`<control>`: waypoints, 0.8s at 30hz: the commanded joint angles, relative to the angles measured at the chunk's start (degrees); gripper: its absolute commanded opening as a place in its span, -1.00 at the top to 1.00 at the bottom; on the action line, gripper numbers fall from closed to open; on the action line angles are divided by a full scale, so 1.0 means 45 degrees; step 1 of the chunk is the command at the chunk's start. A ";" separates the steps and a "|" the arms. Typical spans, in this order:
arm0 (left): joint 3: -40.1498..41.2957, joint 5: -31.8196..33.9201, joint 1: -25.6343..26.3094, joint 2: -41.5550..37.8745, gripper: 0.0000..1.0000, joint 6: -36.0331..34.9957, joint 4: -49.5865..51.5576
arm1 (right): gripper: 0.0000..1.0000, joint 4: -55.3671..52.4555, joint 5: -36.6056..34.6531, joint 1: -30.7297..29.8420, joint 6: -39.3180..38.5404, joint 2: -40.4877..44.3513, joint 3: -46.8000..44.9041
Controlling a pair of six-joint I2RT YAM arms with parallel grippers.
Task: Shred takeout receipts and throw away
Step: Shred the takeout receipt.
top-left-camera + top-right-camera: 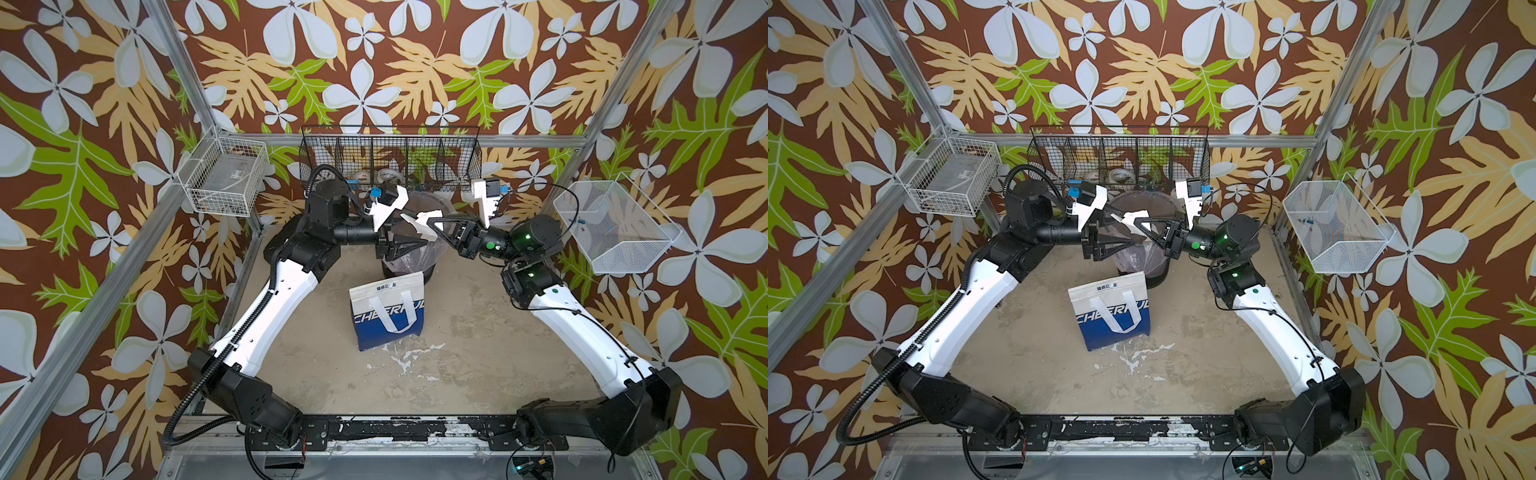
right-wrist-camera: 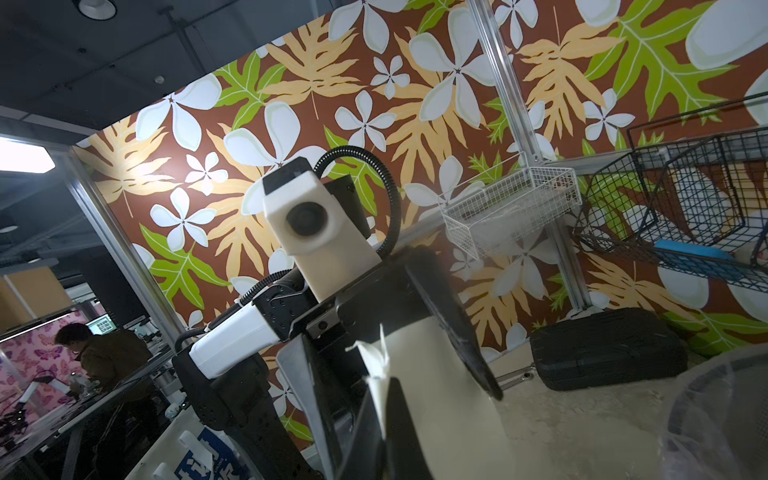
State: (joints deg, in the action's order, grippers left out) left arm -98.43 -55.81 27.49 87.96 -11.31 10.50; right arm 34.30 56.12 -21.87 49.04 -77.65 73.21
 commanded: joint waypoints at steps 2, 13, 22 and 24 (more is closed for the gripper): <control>-0.0241 -0.0627 -0.0005 0.0155 -0.20 0.0167 -0.0051 | 1.00 0.0533 0.0127 -0.0045 0.0078 -0.0049 0.0149; -0.1027 -0.0346 0.0005 0.0504 1.00 -0.0546 0.1352 | 1.00 -0.0343 -0.0140 -0.0121 -0.0753 -0.0023 0.0248; -0.2159 0.6050 0.0665 0.0761 1.00 -0.2502 0.3778 | 1.00 -0.2861 -0.0938 -0.0622 -0.3227 0.0193 0.0831; -0.2387 0.6909 0.0892 0.0804 1.00 -0.2552 0.3760 | 1.00 -0.2994 -0.0921 -0.0749 -0.3309 0.0114 0.0886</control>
State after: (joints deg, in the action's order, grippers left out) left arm -108.05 -36.95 30.52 91.20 -19.88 24.25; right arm 22.83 52.12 -24.64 38.02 -77.17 76.58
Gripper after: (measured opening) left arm 0.048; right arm 0.050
